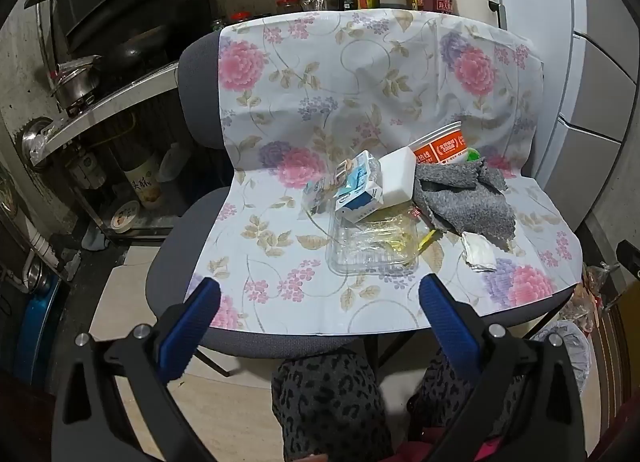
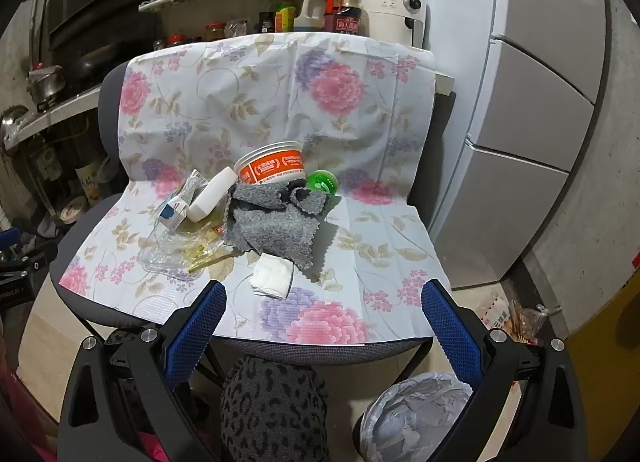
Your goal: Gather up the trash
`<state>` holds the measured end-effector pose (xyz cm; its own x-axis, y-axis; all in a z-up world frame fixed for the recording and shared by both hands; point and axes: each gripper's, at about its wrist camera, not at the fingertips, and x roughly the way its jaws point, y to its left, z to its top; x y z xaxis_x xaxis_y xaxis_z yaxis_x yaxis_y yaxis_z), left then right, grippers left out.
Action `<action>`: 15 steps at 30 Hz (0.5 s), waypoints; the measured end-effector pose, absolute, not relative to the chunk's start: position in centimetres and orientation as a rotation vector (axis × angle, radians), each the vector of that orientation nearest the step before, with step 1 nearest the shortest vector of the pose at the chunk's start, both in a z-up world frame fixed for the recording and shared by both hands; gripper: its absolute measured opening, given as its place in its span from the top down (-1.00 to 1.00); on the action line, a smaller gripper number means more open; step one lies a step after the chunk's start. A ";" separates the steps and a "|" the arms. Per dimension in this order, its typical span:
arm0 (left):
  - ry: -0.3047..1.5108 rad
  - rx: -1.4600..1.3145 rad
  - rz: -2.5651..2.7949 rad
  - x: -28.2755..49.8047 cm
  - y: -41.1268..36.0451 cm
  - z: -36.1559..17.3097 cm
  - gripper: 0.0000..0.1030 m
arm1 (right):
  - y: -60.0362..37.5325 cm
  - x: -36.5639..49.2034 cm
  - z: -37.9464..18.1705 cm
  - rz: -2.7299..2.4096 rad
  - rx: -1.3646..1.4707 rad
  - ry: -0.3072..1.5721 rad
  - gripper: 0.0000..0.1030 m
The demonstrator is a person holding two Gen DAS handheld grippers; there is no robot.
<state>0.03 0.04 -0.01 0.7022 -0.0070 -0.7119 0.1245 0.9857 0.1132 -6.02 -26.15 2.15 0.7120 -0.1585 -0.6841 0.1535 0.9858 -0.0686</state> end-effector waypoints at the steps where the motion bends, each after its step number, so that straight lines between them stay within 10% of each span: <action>1: 0.790 0.157 -0.074 0.1 0.0 0.0 -0.87 | -26.2 -6.0 2.1 -0.173 -0.008 0.759 -0.88; 15: 0.785 0.158 -0.072 0.0 0.0 0.0 -0.87 | -26.5 -6.0 1.9 -0.173 -0.003 0.760 -0.88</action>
<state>0.00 0.03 0.01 0.7059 -0.0058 -0.7083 0.1235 0.9857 0.1150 -5.99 -26.47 1.91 0.7114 -0.1573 -0.6850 0.1555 0.9857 -0.0649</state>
